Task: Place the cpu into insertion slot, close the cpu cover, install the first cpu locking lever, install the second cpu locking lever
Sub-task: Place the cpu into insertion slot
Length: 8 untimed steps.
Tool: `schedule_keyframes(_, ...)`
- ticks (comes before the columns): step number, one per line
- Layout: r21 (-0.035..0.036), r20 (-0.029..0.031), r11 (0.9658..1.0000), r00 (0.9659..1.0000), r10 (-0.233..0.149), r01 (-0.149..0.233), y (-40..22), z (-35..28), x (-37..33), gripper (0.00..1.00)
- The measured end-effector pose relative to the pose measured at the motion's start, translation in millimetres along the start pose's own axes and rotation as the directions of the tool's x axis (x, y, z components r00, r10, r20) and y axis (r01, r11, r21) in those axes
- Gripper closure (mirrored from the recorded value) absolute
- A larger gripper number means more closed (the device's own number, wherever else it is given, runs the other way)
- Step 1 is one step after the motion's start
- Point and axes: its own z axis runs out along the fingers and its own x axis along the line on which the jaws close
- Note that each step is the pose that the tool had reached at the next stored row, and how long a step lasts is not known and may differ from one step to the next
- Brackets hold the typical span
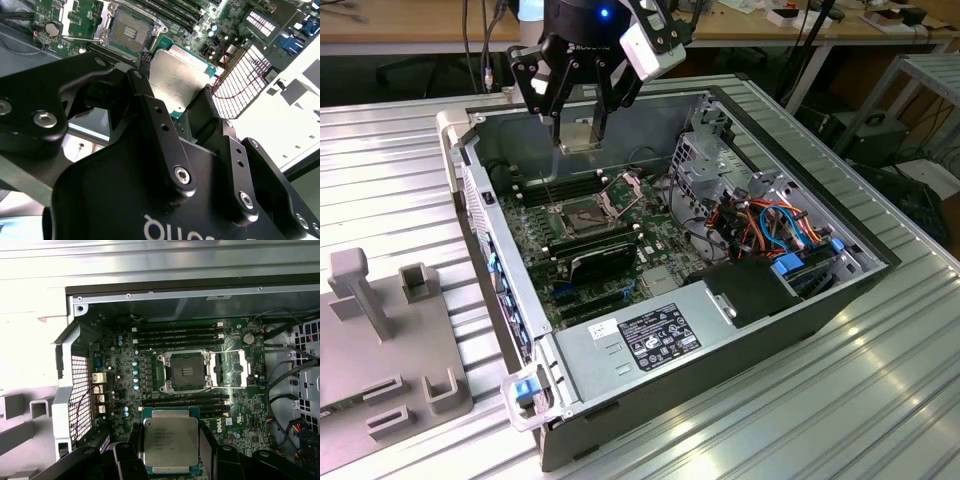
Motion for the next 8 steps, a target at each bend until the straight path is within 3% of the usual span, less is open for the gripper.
schedule_keyframes(8,0.0000,-0.0001,1.0000,1.0000,0.000,0.000,1.8,0.8,-1.5,0.45)
